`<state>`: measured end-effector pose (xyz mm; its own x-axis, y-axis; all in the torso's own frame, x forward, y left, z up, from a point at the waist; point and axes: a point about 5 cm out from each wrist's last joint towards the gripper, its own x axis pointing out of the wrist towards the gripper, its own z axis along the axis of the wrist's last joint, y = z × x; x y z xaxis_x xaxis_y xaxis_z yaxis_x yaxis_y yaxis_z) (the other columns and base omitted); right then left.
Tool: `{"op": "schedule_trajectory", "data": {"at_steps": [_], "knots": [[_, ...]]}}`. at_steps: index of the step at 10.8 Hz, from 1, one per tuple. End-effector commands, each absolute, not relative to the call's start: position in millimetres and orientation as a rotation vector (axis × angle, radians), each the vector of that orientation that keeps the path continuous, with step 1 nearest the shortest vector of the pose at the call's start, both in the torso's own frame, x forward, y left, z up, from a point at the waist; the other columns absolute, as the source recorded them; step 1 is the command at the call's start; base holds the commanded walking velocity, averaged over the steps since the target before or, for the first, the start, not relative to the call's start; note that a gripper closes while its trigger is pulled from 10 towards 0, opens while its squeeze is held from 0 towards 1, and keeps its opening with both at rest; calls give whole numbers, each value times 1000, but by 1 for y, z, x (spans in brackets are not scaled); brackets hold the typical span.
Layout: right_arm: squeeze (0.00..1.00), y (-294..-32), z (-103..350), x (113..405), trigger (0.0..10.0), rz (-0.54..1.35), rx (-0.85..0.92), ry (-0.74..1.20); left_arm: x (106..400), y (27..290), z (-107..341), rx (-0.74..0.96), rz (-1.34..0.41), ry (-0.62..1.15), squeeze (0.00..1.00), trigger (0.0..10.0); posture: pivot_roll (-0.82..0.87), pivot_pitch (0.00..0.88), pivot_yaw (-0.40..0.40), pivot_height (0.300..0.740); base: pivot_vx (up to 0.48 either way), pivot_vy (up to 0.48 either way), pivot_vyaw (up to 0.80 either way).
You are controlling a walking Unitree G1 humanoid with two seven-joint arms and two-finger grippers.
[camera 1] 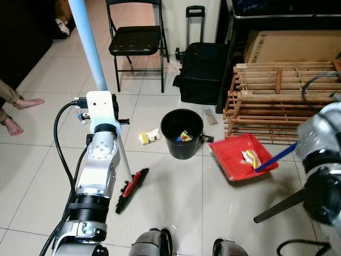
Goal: Sweep floor
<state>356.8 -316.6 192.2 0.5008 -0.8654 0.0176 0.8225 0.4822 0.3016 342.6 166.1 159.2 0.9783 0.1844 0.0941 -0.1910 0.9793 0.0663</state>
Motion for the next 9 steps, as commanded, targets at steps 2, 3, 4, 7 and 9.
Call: {"op": "schedule_trajectory", "data": {"at_steps": [2, 3, 4, 7, 9], "knots": [[0, -320, 208, 359, 10000, -1025, 286, -228, 344, 172, 170, 98, 219, -134, 0, 10000, 80, 113, 131, 740, 0, 0, 0], [0, -321, 211, 360, 10000, -1026, 293, -235, 344, 172, 170, 98, 219, -134, 0, 10000, 80, 113, 133, 740, 0, 0, 0], [0, -322, 214, 360, 10000, -1025, 294, -242, 344, 172, 170, 99, 219, -134, 0, 10000, 80, 111, 132, 740, 0, 0, 0], [0, -331, 230, 359, 10000, -1032, 291, -272, 344, 171, 170, 95, 215, -133, 0, 10000, 72, 111, 132, 740, 0, 0, 0], [0, -334, 238, 361, 10000, -1018, 303, -276, 345, 170, 170, 94, 208, -130, 0, 10000, 61, 110, 133, 740, 0, 0, 0]]}}
